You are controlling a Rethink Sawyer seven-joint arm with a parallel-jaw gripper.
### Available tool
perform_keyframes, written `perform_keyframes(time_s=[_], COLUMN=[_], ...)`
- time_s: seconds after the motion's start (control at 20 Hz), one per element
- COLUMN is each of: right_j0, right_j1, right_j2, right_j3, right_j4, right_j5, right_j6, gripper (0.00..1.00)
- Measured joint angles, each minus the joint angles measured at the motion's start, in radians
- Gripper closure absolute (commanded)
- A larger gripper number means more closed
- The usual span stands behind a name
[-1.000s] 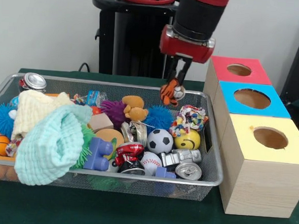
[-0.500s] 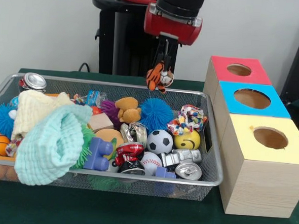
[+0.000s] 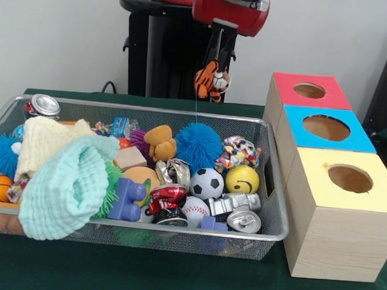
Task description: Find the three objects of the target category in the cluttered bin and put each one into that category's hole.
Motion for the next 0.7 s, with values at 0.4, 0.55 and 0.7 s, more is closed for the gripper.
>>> perform_keyframes(time_s=[0.4, 0.55, 0.7], right_j0=[0.002, 0.002, 0.003], right_j1=[-0.012, -0.015, -0.02], right_j2=[0.0, 0.0, 0.0], right_j3=[0.0, 0.0, 0.0], right_j4=[-0.003, -0.003, -0.004], right_j5=[0.007, 0.007, 0.008], right_j6=[0.0, 0.0, 0.0], gripper=[1.0, 1.0, 1.0])
